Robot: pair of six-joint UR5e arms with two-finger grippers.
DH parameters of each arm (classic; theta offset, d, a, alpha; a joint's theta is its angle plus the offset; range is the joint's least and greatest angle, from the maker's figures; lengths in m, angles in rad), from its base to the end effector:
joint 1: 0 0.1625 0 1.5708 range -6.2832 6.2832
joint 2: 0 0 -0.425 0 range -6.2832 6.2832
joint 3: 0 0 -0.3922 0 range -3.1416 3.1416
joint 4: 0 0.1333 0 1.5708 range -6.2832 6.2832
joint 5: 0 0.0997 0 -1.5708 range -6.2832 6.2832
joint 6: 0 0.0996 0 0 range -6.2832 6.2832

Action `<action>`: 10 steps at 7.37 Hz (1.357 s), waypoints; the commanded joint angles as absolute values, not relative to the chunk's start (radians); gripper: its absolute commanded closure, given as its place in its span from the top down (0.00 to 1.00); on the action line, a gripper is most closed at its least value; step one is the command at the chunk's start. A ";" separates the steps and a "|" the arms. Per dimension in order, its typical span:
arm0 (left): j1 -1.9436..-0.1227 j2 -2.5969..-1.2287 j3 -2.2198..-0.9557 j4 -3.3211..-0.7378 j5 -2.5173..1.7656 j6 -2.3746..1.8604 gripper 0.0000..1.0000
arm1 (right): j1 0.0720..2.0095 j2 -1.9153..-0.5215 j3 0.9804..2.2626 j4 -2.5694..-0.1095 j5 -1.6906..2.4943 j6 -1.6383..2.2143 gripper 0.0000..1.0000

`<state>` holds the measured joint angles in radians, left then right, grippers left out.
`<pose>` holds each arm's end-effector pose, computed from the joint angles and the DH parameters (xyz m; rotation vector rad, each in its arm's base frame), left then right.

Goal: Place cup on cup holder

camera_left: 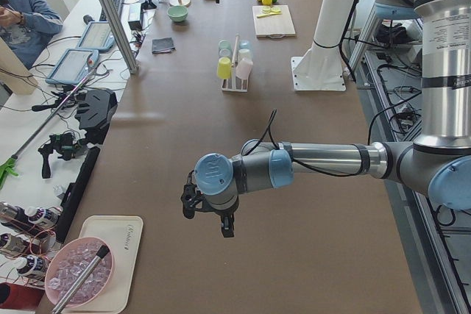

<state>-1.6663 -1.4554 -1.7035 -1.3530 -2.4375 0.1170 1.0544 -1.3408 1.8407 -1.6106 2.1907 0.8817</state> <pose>-0.0979 -0.4206 0.6609 -0.0951 0.8786 -0.0668 -0.2141 -0.5298 0.4167 -0.0510 -0.7532 0.2053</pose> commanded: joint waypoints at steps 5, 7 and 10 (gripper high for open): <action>-1.666 -1.459 -1.704 -1.353 -2.437 0.117 0.98 | 1.406 -1.688 1.787 -1.614 2.256 0.089 1.00; -1.666 -1.457 -1.701 -1.353 -2.437 0.118 0.98 | 1.518 -1.697 1.757 -1.620 2.294 0.031 1.00; -1.666 -1.459 -1.701 -1.353 -2.437 0.118 0.98 | 1.595 -1.730 1.749 -1.617 2.304 0.009 1.00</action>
<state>-1.6659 -1.4585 -1.7013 -1.3530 -2.4375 0.1180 1.5661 -1.7106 1.7486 -1.6177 2.3013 0.0169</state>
